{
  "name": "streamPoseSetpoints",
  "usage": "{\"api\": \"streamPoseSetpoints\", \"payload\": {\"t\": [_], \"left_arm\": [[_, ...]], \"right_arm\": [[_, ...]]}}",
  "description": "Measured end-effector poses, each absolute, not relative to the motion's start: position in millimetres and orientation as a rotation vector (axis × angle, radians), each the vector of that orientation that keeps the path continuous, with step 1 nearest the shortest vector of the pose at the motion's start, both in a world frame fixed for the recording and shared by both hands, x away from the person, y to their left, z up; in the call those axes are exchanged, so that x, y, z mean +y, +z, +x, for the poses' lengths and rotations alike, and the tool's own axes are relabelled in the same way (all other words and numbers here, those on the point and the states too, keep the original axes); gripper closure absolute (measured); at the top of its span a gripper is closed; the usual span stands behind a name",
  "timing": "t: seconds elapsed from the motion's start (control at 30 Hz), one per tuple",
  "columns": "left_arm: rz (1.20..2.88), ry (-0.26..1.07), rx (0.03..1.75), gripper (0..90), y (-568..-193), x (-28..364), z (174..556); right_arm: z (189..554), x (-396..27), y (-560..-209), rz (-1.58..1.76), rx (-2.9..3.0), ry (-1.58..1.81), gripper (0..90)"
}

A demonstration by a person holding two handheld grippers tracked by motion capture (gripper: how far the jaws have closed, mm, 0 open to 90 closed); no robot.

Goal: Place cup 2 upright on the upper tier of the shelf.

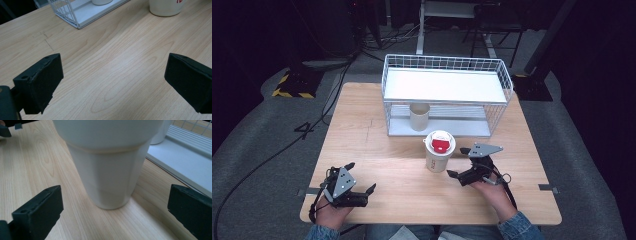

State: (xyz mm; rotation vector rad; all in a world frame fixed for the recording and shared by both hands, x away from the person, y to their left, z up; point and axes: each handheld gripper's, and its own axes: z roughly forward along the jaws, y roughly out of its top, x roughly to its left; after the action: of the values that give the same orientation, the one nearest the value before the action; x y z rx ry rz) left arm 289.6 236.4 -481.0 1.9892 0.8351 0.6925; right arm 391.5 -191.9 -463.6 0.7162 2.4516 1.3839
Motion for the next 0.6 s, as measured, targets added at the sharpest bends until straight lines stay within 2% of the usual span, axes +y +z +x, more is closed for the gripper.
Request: {"api": "streamPoseSetpoints", "payload": {"t": [0.6], "left_arm": [[1.962, 0.690, 0.823, 2.6, -479, 240, 288]], "right_arm": [[414, -164, -476, 0.772, 2.424, 1.488, 1.2]]}}
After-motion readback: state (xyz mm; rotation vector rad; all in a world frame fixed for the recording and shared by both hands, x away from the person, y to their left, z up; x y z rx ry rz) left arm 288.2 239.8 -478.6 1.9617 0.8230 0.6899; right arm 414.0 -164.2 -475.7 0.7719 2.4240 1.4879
